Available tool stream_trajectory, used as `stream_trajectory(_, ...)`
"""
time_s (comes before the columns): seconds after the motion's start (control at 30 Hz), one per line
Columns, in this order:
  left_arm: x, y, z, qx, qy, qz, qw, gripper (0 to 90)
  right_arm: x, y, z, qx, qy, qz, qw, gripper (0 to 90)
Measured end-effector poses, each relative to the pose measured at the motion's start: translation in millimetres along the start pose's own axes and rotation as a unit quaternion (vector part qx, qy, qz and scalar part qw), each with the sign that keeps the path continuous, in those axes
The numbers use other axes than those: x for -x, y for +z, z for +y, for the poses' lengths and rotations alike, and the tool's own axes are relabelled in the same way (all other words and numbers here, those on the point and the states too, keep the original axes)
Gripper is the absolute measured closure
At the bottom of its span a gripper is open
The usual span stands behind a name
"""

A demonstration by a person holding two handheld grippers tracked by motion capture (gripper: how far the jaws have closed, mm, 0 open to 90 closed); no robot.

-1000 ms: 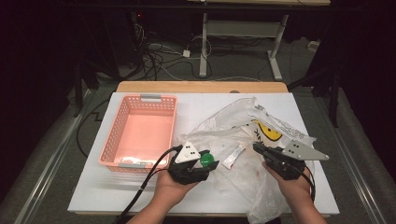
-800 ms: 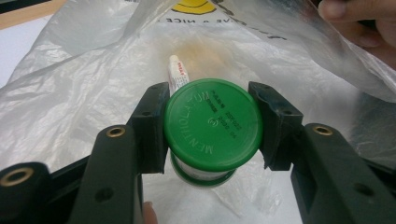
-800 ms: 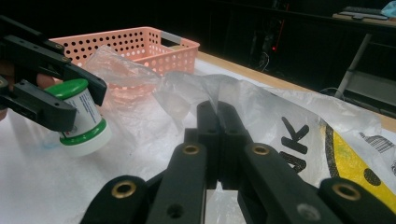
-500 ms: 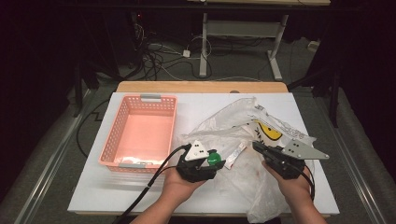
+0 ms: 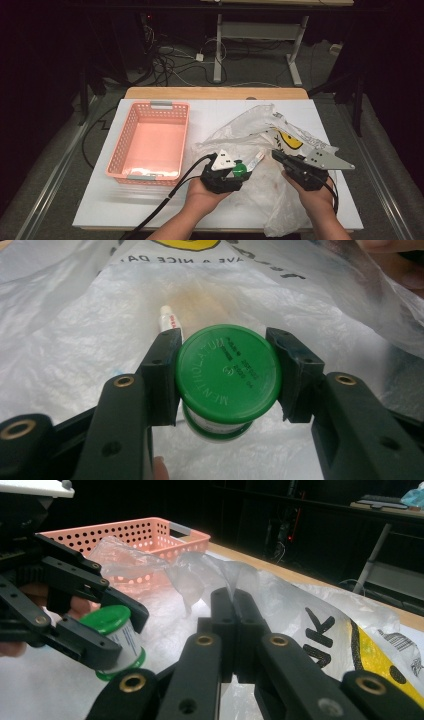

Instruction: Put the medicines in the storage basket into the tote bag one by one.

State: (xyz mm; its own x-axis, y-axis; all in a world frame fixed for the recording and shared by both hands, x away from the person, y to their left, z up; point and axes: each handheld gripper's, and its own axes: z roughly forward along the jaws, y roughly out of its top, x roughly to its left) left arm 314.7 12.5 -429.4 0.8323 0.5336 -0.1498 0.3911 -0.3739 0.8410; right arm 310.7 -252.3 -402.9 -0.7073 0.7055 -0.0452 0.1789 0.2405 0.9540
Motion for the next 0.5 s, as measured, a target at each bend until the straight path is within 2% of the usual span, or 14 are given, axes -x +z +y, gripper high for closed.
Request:
stream_trajectory(0.17, 3.1, 15.1, 4.3, -0.001, 0.003, -0.001, 1.0000, 49.9, 0.6, 0.2, 0.9, 0.003, -0.001, 0.000, 1.0000, 90.0)
stream_trajectory(0.27, 5.4, 25.5, 6.5, -0.006, 0.017, 0.009, 0.9998, 49.8, 1.2, 0.2, 1.1, 0.004, 0.001, 0.001, 1.0000, 90.0)
stream_trajectory(0.5, 5.7, 47.2, 9.0, -0.009, 0.009, 0.000, 0.9999, 49.8, 2.0, 0.2, 0.9, 0.005, 0.001, 0.000, 1.0000, 90.0)
